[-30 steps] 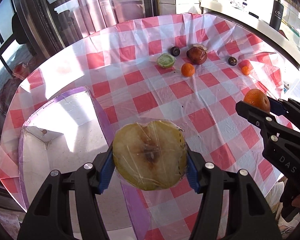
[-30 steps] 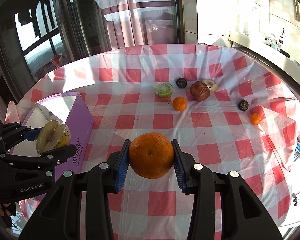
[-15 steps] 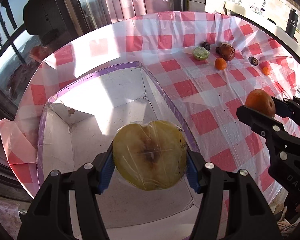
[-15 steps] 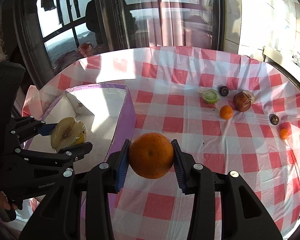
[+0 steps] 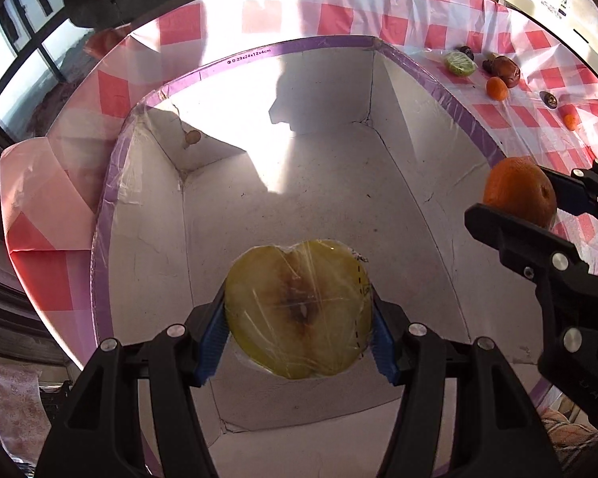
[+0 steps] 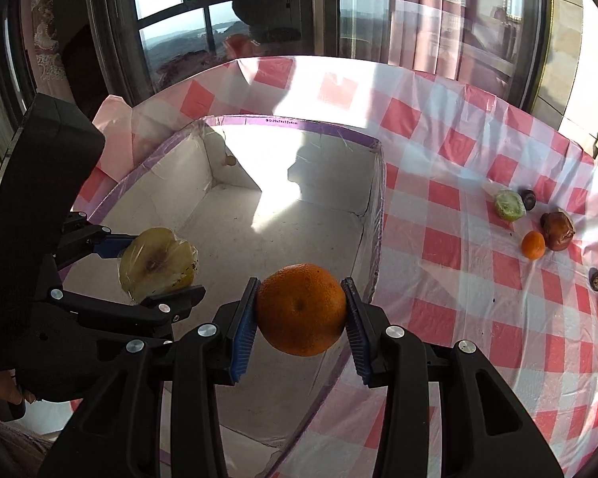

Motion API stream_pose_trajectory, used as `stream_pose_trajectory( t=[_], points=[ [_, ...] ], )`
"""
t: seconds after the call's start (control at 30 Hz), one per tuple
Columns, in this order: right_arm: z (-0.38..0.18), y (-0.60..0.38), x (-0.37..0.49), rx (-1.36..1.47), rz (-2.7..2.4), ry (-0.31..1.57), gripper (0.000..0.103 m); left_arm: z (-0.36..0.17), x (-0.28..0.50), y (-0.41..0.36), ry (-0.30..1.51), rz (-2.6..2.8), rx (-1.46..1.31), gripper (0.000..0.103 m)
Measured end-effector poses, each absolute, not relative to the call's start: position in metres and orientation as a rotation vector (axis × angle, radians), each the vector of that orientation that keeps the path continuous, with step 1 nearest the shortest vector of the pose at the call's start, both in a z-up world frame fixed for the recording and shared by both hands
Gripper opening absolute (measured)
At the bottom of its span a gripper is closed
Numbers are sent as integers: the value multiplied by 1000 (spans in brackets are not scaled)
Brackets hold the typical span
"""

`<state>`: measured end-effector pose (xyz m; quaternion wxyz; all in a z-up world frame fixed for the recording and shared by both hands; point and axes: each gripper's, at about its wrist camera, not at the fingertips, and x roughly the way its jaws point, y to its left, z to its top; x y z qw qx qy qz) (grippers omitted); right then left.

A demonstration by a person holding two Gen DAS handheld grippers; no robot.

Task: Organize fruits
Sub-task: 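Carry the halved pear and orange over the white box with both grippers, then open both grippers to drop the pear half and orange into the box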

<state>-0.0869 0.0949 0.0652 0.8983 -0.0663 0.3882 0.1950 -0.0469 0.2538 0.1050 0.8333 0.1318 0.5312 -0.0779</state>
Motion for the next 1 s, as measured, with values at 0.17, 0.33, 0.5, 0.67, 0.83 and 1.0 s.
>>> stream_pose_trajectory(
  t=[0.17, 0.33, 0.5, 0.67, 0.83, 1.0],
  points=[
    [46, 118, -79, -213, 430, 875, 41, 82, -46, 270, 1187, -137, 296, 60],
    [32, 133, -78, -292, 424, 912, 41, 74, -42, 278, 1217, -123, 302, 60],
    [31, 133, -77, -292, 408, 919, 41, 72, -40, 279, 1231, -136, 293, 61],
    [30, 136, -78, -308, 393, 914, 41, 70, -38, 275, 1240, -136, 304, 61],
    [31, 152, -79, -397, 399, 903, 41, 68, -41, 273, 1259, -80, 419, 61],
    [17, 170, -75, -488, 431, 992, 41, 57, -42, 273, 1304, -64, 483, 61]
  ],
)
